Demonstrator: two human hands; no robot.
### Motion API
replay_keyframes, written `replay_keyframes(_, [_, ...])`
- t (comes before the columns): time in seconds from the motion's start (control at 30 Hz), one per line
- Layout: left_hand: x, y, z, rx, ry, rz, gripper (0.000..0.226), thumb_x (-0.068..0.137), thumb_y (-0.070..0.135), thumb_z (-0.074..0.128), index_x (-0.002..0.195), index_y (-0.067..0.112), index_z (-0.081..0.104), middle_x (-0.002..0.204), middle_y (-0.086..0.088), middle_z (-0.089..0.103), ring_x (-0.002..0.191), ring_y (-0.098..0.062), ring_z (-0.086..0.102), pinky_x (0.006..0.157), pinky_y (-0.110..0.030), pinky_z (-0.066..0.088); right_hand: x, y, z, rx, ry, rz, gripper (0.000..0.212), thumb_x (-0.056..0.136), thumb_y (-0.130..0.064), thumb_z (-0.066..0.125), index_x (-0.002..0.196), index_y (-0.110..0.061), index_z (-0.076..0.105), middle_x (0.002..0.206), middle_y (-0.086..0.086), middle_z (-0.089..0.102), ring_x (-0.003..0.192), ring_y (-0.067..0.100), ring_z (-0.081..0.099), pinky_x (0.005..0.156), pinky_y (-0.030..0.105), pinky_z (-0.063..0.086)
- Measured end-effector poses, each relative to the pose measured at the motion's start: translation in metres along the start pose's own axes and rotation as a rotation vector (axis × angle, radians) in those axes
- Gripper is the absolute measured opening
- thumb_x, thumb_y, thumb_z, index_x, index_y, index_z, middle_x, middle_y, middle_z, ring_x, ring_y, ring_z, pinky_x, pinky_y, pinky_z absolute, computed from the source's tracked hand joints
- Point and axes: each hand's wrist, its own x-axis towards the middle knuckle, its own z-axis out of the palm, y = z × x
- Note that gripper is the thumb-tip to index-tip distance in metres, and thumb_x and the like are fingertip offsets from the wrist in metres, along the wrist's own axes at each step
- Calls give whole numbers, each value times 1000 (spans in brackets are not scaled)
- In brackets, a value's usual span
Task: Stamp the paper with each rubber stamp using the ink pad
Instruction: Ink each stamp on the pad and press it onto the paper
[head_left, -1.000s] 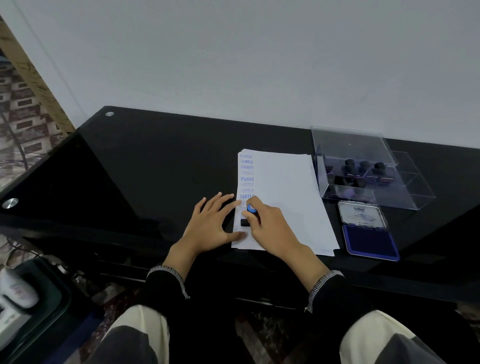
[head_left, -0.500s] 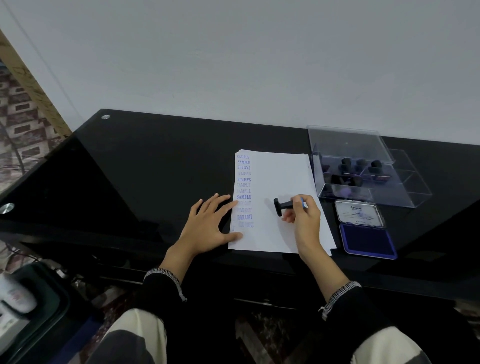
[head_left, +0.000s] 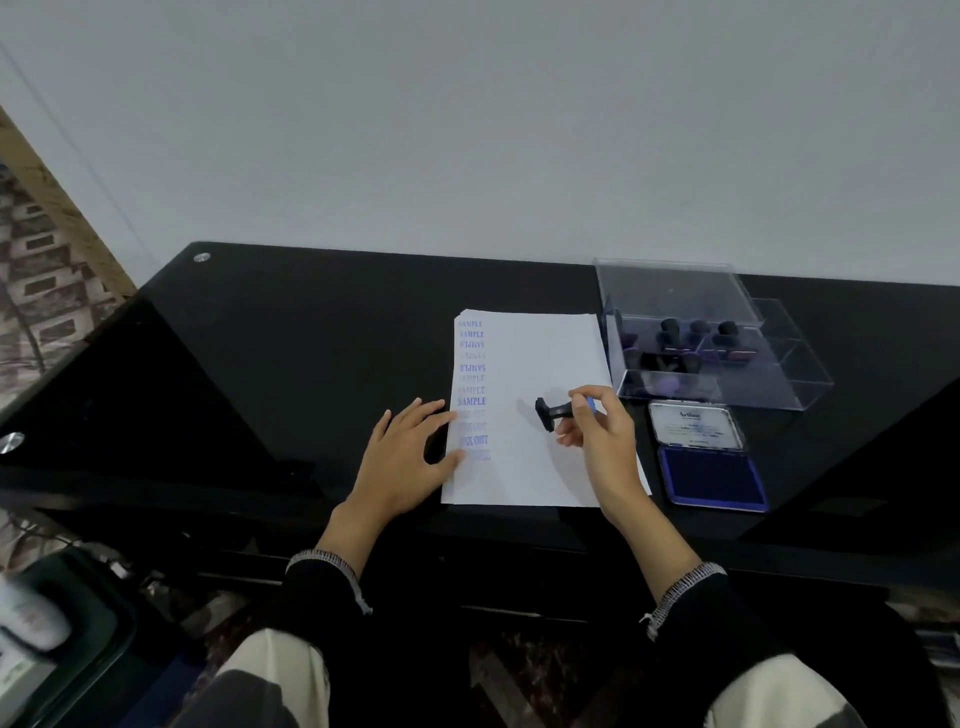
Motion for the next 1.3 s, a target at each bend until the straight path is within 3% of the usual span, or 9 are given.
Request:
replay_keyframes(0.1, [3, 33, 12, -63, 165, 9, 32, 96, 32, 53, 126, 24, 61, 137, 7, 53, 132, -13, 44, 117, -36, 17, 0, -12, -26, 16, 46, -46, 12, 99, -13, 48, 94, -18, 58, 77, 15, 61, 68, 18, 58, 66, 28, 53])
replay_keyframes(0.27, [12, 104, 46, -239, 158, 137, 25, 95, 25, 53, 116, 23, 67, 124, 8, 60, 117, -13, 53, 104, -30, 36, -5, -19, -89, -27, 107, -34, 14, 99, -10, 48, 95, -19, 58, 76, 11, 62, 69, 17, 59, 71, 33, 53])
replay_keyframes(0.37, [17, 138, 65, -265, 91, 209, 25, 95, 20, 54, 116, 23, 67, 124, 8, 60, 117, -11, 52, 106, -29, 34, -10, -16, -128, -104, 136, -7, 14, 98, -10, 49, 95, -19, 60, 71, 6, 64, 69, 21, 59, 72, 40, 51])
replay_keyframes(0.53, [22, 165, 86, -214, 15, 274, 24, 94, 19, 54, 114, 24, 67, 119, 11, 62, 113, -12, 54, 104, -30, 37, -20, -13, -169, -376, 194, -39, 20, 94, -29, 58, 80, -15, 56, 57, 0, 61, 52, 6, 52, 62, 26, 45])
replay_keyframes(0.63, [24, 168, 91, -182, 14, 286, 23, 94, 23, 54, 114, 26, 67, 119, 13, 61, 114, -10, 53, 104, -28, 34, -22, -13, -178, -505, 201, -57, 29, 91, -38, 61, 76, -14, 53, 62, 7, 59, 56, 7, 51, 57, 16, 38])
replay_keyframes(0.9, [26, 163, 98, -83, 28, 302, 24, 96, 31, 50, 116, 29, 62, 121, 16, 57, 116, -6, 48, 99, -17, 20, -15, -13, -170, -594, 191, -47, 40, 89, -41, 63, 75, -9, 42, 59, 0, 49, 55, 10, 37, 50, 20, 33])
replay_keyframes(1.03, [25, 162, 99, -81, 27, 310, 26, 97, 32, 46, 119, 28, 60, 124, 16, 55, 118, -5, 46, 100, -15, 17, -13, -14, -166, -680, 138, -44, 29, 94, -37, 56, 83, -12, 48, 70, 6, 61, 65, 24, 57, 58, 35, 47])
replay_keyframes(1.13, [24, 162, 98, -87, 32, 314, 25, 98, 30, 47, 119, 27, 60, 124, 15, 55, 118, -5, 46, 101, -15, 17, -14, -15, -165, -793, 45, -97, 18, 97, -28, 49, 86, -14, 47, 69, 6, 57, 62, 26, 55, 57, 42, 45])
replay_keyframes(1.3, [23, 161, 100, -80, 27, 315, 26, 98, 31, 45, 121, 28, 59, 125, 15, 55, 119, -5, 45, 102, -15, 18, -15, -22, -163, -982, -84, -211, 7, 96, -15, 42, 89, -14, 45, 80, 2, 50, 69, 19, 48, 58, 35, 40])
